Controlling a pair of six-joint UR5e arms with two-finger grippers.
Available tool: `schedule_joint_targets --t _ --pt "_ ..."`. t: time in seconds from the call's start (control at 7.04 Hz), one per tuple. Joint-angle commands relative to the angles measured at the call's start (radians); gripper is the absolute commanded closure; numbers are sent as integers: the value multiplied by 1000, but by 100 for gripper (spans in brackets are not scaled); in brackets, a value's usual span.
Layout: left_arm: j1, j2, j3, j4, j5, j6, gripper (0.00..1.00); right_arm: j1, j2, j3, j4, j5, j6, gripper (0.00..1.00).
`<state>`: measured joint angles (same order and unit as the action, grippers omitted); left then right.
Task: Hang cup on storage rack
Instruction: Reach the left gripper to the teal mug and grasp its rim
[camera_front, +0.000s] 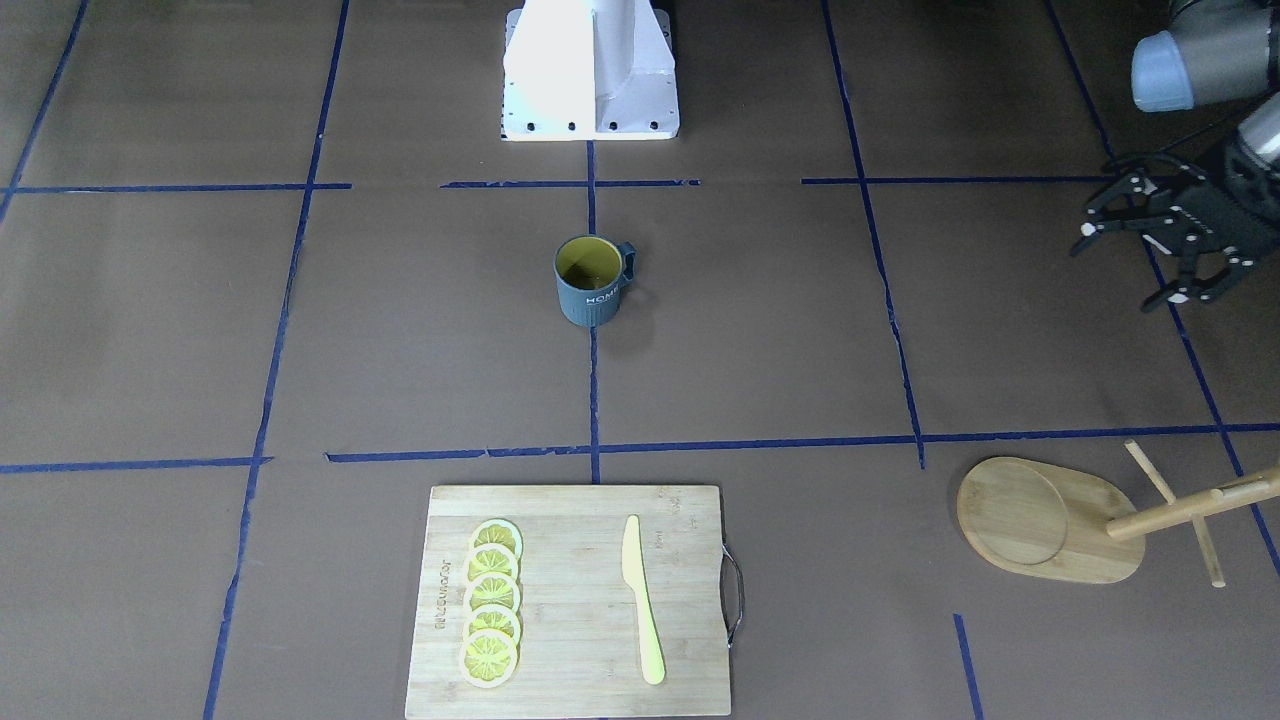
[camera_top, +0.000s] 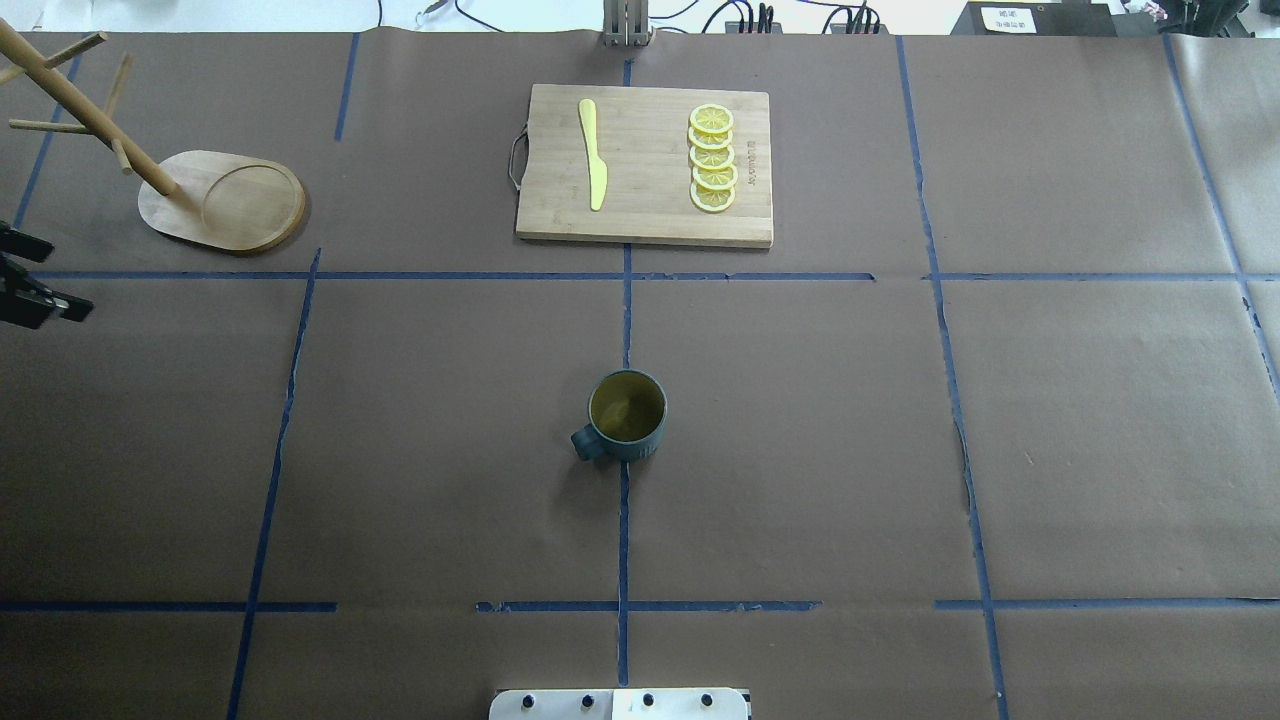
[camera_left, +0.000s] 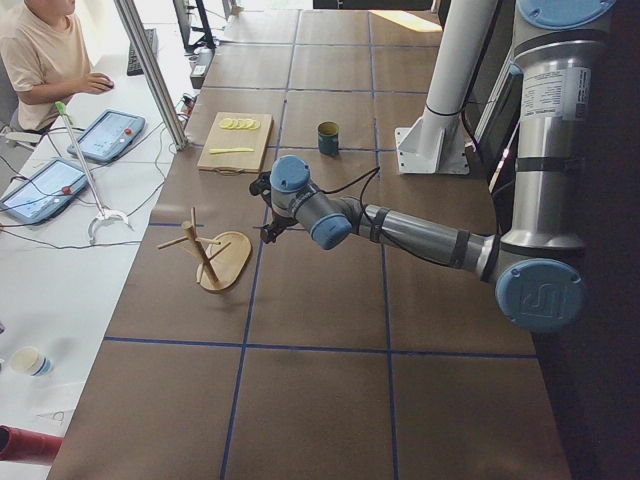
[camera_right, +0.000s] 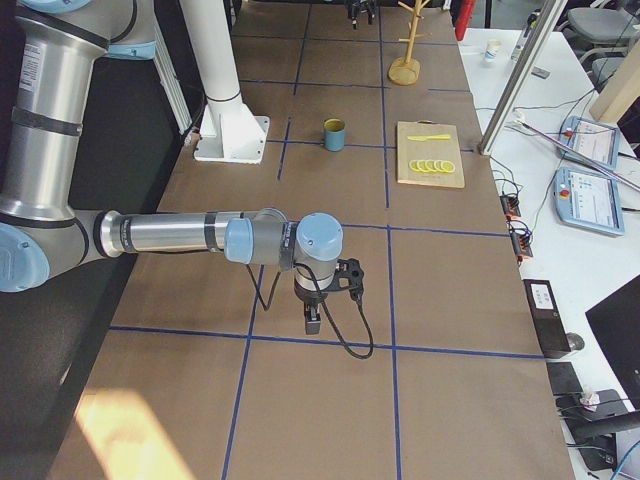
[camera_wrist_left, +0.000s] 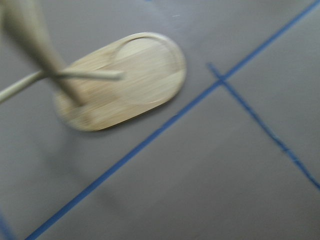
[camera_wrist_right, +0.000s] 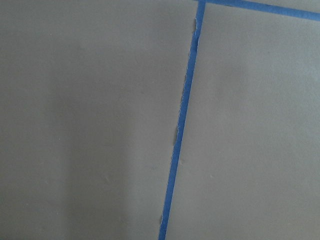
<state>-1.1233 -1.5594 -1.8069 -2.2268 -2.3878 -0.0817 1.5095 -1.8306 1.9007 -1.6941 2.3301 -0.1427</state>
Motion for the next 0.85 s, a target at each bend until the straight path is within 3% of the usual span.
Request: schedule_joint_targets --t 0.0,0.43,0.57,0.71 --pt "190 -19 3 -289 158 -192 1 0 5 0 1 0 0 0" --pt "578 -166 15 -349 648 -288 0 0 7 0 1 0 0 0" --pt "691 -213 32 -350 753 -288 0 0 7 -2 1 0 0 0" --pt "759 -285 75 -350 780 -296 0 0 14 -3 1 0 0 0"
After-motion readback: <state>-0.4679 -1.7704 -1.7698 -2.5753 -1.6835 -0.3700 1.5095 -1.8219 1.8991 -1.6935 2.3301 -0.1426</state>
